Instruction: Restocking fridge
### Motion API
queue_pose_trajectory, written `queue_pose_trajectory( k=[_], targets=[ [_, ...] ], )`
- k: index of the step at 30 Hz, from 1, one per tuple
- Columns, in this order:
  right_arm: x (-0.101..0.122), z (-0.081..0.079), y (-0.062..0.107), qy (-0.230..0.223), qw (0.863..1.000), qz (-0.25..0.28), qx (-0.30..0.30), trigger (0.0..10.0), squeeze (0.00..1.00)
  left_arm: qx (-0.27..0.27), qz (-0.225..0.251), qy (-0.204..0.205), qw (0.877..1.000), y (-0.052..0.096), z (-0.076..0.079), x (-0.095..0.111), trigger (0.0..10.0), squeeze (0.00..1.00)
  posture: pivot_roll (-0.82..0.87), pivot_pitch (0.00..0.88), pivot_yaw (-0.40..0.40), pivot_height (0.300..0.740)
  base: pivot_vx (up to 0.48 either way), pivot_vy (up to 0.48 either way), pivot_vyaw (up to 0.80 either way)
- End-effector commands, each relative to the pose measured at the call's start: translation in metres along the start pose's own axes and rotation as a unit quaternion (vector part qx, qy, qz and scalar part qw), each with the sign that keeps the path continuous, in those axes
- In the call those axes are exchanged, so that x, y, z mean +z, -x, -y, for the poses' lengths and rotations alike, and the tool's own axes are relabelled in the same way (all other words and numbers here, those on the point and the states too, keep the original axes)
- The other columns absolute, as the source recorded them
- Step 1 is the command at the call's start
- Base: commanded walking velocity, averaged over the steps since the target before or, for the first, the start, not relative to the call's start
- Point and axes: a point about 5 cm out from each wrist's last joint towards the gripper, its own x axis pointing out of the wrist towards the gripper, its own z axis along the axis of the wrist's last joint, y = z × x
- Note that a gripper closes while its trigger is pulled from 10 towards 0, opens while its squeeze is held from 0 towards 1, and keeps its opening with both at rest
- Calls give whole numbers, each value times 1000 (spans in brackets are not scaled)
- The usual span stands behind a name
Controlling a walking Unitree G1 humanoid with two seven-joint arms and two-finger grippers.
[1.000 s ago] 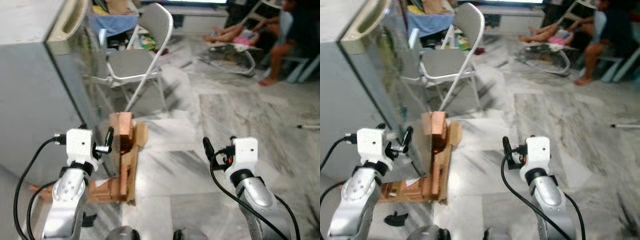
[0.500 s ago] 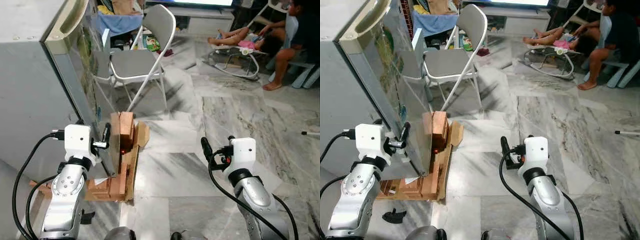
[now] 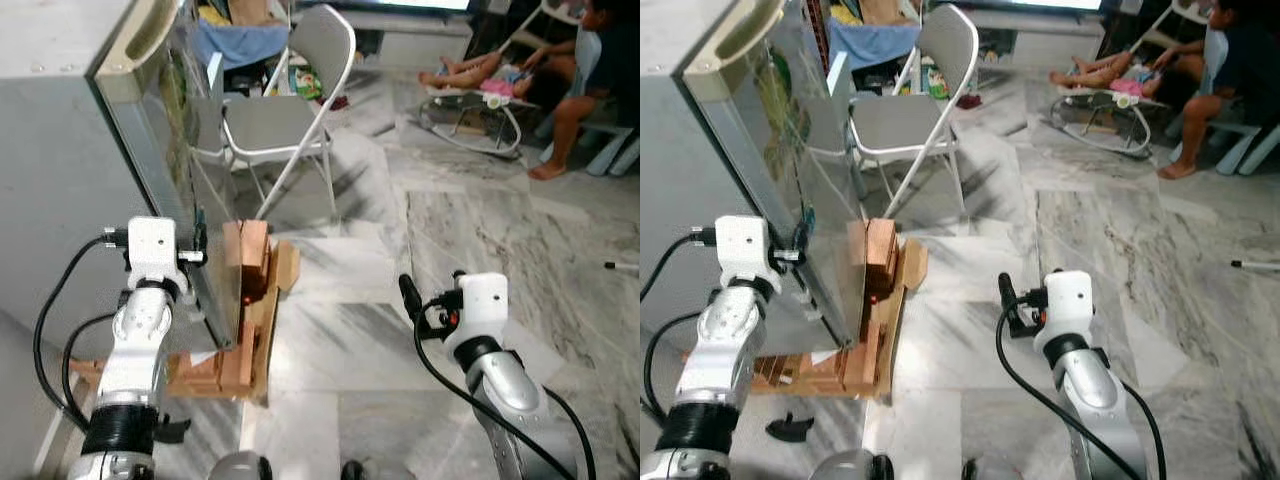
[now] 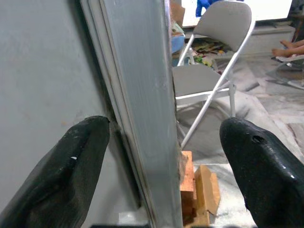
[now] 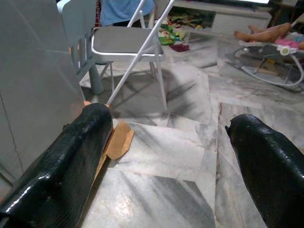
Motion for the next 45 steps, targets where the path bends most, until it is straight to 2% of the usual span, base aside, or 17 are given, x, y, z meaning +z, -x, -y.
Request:
queue_pose_trajectory(
  k=[1, 15, 18, 20, 21, 22, 25, 26, 27, 28, 29, 31, 32, 35, 40, 42, 45],
  targets=[
    [4, 4, 1, 4, 1000, 6, -12, 10000, 0, 3, 7, 0, 1000, -7, -1, 4, 10000, 0, 33, 80, -48, 740, 0, 0, 0],
    [2, 1, 0, 1, 1000, -6, -12, 10000, 0, -28, 30, -12, 999, -41, 11, 23, 10000, 0, 37, 79, -45, 740, 0, 0, 0],
    [1, 0, 0, -1, 1000, -7, -13, 10000, 0, -45, 20, 17, 999, -52, 20, 31, 10000, 0, 35, 76, -43, 740, 0, 0, 0],
    [-1, 1, 1, 0, 1000, -19, -14, 10000, 0, -140, 44, 32, 989, -58, 52, 57, 10000, 0, 34, 75, -44, 740, 0, 0, 0],
    [-1, 1, 1, 0, 1000, -19, -14, 10000, 0, -140, 44, 32, 989, -58, 52, 57, 10000, 0, 34, 75, -44, 740, 0, 0, 0],
    [-9, 1, 2, 3, 999, -51, -10, 10000, 0, -236, 94, 42, 966, -55, 88, 91, 10000, 0, 38, 75, -45, 740, 0, 0, 0],
    [-18, 0, 3, -6, 997, -78, -5, 10000, 0, -351, 162, 46, 921, -41, 137, 141, 10000, 0, 46, 71, -47, 740, 0, 0, 0],
    [-18, -1, 1, -10, 997, -81, 1, 10000, 0, -403, 199, 56, 891, -27, 163, 168, 10000, 0, 51, 68, -45, 740, 0, 0, 0],
    [-18, -1, 1, -10, 997, -81, 1, 10000, 0, -403, 199, 56, 891, -27, 163, 168, 10000, 0, 51, 68, -45, 740, 0, 0, 0],
    [-18, -1, -1, -10, 997, -81, 5, 10000, 0, -430, 216, 73, 873, -18, 177, 182, 10000, 0, 52, 64, -46, 740, 0, 0, 0],
    [-18, -4, -3, -5, 997, -82, 13, 10000, 0, -485, 249, 92, 834, 4, 202, 205, 10000, 0, 52, 57, -42, 740, 0, 0, 0],
    [-18, -5, -4, -4, 997, -82, 15, 10000, 0, -501, 253, 98, 822, 11, 211, 209, 10000, 0, 49, 54, -38, 740, 0, 0, 0],
    [-18, -6, -4, -5, 997, -80, 14, 10000, 0, -498, 245, 99, 826, 9, 213, 203, 10000, 0, 46, 52, -33, 740, 0, 0, 0],
    [-18, -6, -4, -12, 997, -80, 10, 10000, 0, -451, 216, 85, 862, -6, 203, 177, 10000, 0, 41, 50, -26, 740, 0, 0, 0],
    [-19, -8, -6, -23, 997, -79, 7, 10000, 0, -373, 163, 55, 912, -25, 161, 131, 10000, 0, 52, 46, -15, 740, 0, 0, 0],
    [-19, -9, -6, -24, 997, -79, 7, 10000, 0, -361, 153, 57, 918, -26, 153, 123, 10000, 0, 54, 42, -13, 740, 0, 0, 0],
    [-20, -11, -9, -27, 997, -74, 9, 10000, 0, -324, 131, 46, 936, -19, 125, 93, 10000, 0, 52, 31, -1, 740, 0, -245, 0]
  ],
)
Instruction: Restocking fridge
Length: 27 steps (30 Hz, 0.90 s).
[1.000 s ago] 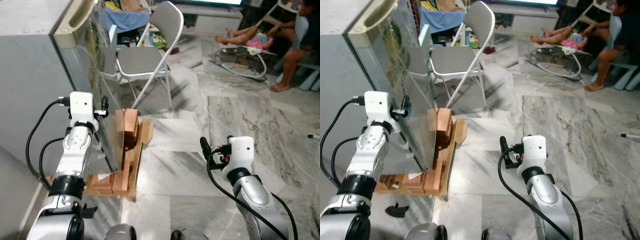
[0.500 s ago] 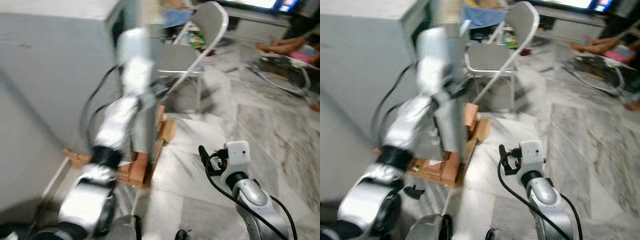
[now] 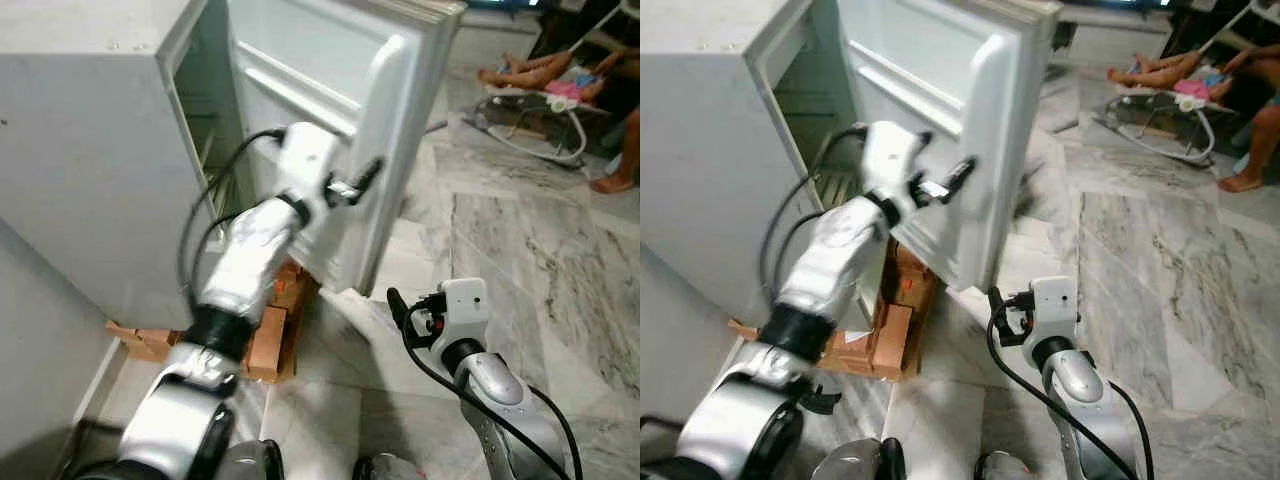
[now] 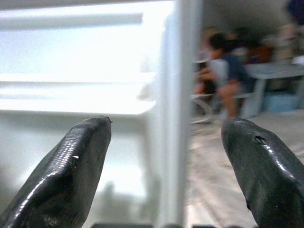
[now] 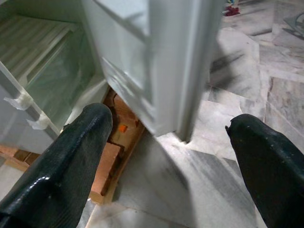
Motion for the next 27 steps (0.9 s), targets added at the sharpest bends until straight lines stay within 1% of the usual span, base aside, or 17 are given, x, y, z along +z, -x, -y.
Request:
queue_pose_trajectory(
  k=[1, 2, 3, 5, 6, 7, 9, 10, 12, 13, 16, 20, 21, 27],
  targets=[
    [-3, -1, -2, -5, 1000, -3, -2, 10000, 0, 28, -2, -4, 1000, 14, -6, -7, 10000, 0, 45, 27, 8, 740, 0, -420, 0],
    [-3, -1, -2, -5, 1000, -3, -2, 10000, 0, 28, -2, -4, 1000, 14, -6, -7, 10000, 0, 45, 27, 8, 740, 0, -420, 0],
    [-4, -2, -2, -7, 1000, -1, -3, 10000, 0, 57, -15, 4, 998, 31, -15, -18, 10000, 0, 29, 16, 14, 740, 259, -401, 0],
    [-4, -2, -3, -13, 1000, 0, -5, 10000, 0, 82, -27, 6, 996, 49, -21, -29, 10000, 0, 29, 14, 12, 740, 264, -398, 0],
    [-6, -1, -4, -21, 1000, -1, -8, 10000, 0, 103, -47, -13, 994, 68, -27, -41, 10000, 0, 41, 10, 8, 740, 274, -394, 0],
    [-7, -1, -5, -24, 1000, -2, -9, 10000, 0, 110, -55, -22, 992, 76, -29, -45, 10000, 0, 41, 10, 8, 740, 274, -394, 0],
    [-7, -1, -9, -25, 1000, -4, -7, 10000, 0, 150, -84, -17, 985, 98, -38, -56, 10000, 0, 53, 0, 3, 740, 311, -364, 0],
    [-7, -1, -10, -24, 1000, -4, -6, 10000, 0, 155, -87, -17, 984, 102, -39, -57, 10000, 0, 55, 0, 2, 740, 311, -360, 0],
    [-5, -2, -12, -23, 1000, -1, -3, 10000, 0, 157, -90, -21, 983, 107, -41, -57, 10000, 0, 66, 0, 0, 740, 336, -339, 0],
    [-4, -3, -14, -24, 1000, 1, -2, 10000, 0, 156, -90, -35, 983, 108, -42, -55, 10000, 0, 74, 0, 0, 740, 352, -322, 0],
    [-3, -3, -17, -25, 1000, 2, -3, 10000, 0, 155, -87, -54, 983, 106, -44, -52, 10000, 0, 80, 0, 5, 740, 372, -297, 0],
    [-2, -3, -19, -26, 1000, 6, -3, 10000, 0, 163, -84, -45, 982, 104, -45, -52, 10000, 0, 76, 0, 9, 740, 405, -200, -139],
    [-2, -3, -19, -28, 1000, 9, -4, 10000, 0, 162, -85, -45, 982, 103, -44, -52, 10000, 0, 74, 0, 10, 740, 439, 0, -556],
    [-1, -2, -18, -27, 1000, 13, -7, 10000, 0, 150, -84, -39, 984, 98, -34, -54, 10000, 0, 67, 0, 11, 740, 478, 0, 0]
  ],
)
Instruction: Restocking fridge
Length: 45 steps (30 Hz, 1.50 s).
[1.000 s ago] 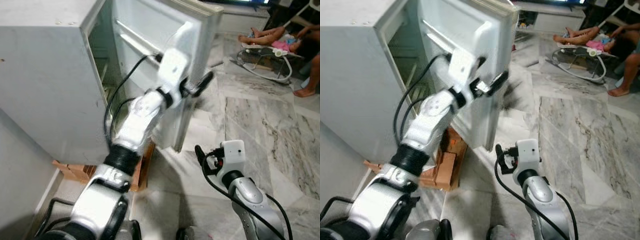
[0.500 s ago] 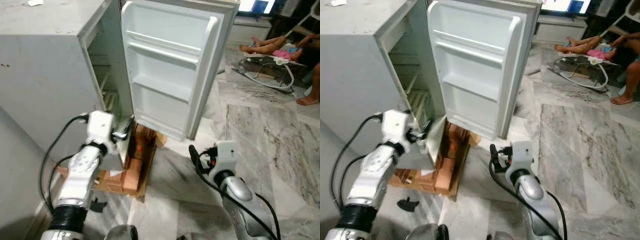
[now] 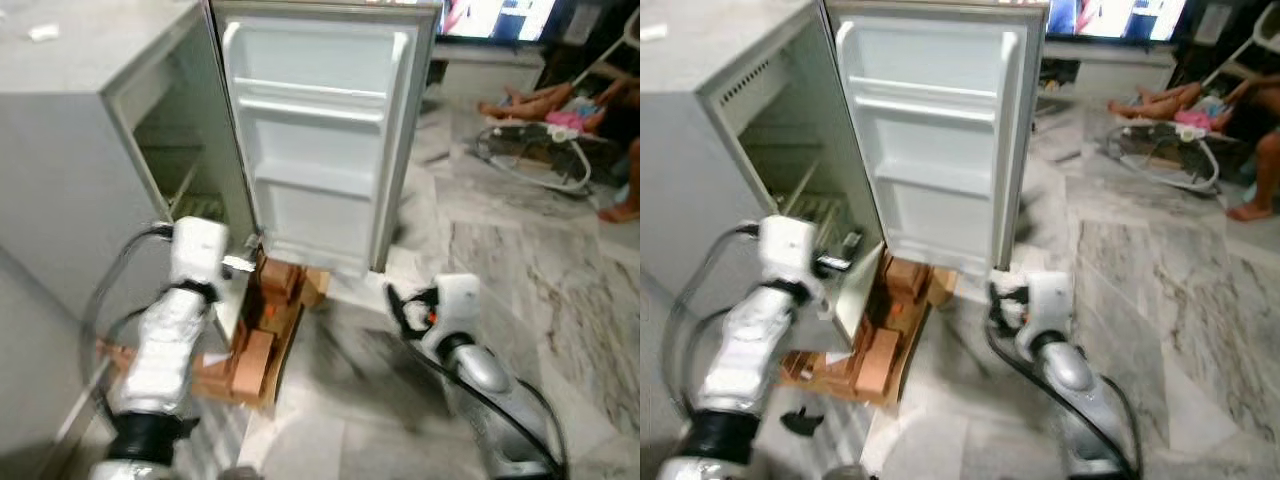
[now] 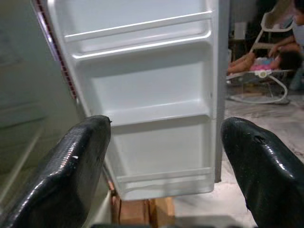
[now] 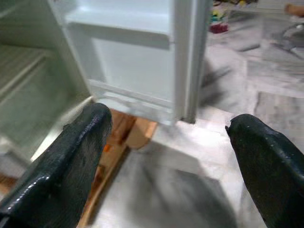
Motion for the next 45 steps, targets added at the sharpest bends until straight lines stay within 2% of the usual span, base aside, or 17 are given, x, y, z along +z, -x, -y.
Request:
queue_pose_trajectory(
  k=[1, 19, 31, 42, 45],
  targets=[
    [4, -12, -3, -7, 1000, 10, 18, 10000, 0, 18, -3, -13, 1000, 4, -14, 1, 10000, 0, 67, 0, 11, 740, 480, 0, 0],
    [4, -9, -1, 0, 1000, 8, 22, 10000, 0, 15, -3, -8, 1000, -1, -5, 0, 10000, 0, 53, 6, -3, 740, 480, 0, -610],
    [4, -9, -1, 4, 1000, 8, 26, 10000, 0, 6, -2, -8, 1000, -6, 0, 1, 10000, 0, 52, 9, -8, 740, 480, 0, 0],
    [5, -10, -2, 3, 1000, 9, 26, 10000, 0, -6, 1, -21, 1000, -24, 2, 4, 10000, 0, 47, 4, -7, 740, 480, 0, 0],
    [5, -10, -2, 1, 1000, 10, 26, 10000, 0, -5, -1, -37, 999, -35, 0, 6, 10000, 0, 46, 5, -6, 740, 480, 0, 0]
  ],
)
